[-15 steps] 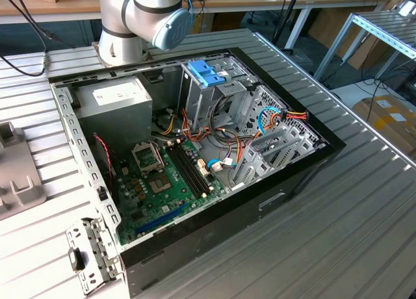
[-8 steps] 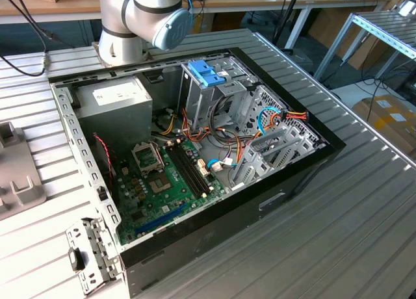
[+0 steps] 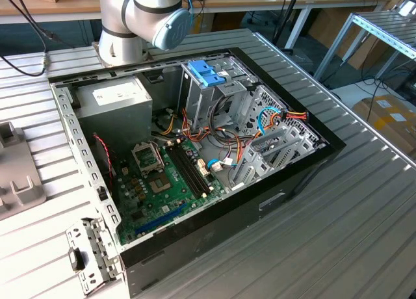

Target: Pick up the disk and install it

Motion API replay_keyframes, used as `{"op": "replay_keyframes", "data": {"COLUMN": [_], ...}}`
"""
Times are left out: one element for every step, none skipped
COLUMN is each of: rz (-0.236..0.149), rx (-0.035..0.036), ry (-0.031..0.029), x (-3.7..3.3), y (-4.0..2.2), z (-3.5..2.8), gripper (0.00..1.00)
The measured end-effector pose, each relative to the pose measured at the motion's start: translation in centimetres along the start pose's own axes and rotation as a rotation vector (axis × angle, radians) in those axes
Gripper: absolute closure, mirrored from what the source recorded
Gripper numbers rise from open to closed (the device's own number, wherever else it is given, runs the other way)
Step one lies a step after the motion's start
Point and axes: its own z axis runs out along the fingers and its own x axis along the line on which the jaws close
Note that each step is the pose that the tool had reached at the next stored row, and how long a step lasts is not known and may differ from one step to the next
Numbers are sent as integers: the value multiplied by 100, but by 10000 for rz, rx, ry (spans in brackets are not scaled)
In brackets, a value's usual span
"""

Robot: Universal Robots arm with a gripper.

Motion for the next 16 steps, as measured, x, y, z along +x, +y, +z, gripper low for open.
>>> {"op": "replay_keyframes", "data": {"rz": [0,0,0,1,0,0,0,0,0,0,0,0,0,-2,-1,0], "rx": [0,0,0,0,0,0,0,0,0,0,0,-1,1,1,0,-1], "ry": [0,0,0,0,0,0,0,0,0,0,0,0,-1,-1,0,0], "x": [0,0,0,0,0,0,0,0,0,0,0,0,0,-1,-7,-9], "y": [0,0,0,0,0,0,-1,-1,-1,-1,-1,-1,-2,-3,-2,-2], "z": [0,0,0,0,0,0,0,0,0,0,0,0,1,2,3,3], "gripper": [76,71,64,64,58,58,58,58,58,58,58,58,58,58,58,58]}}
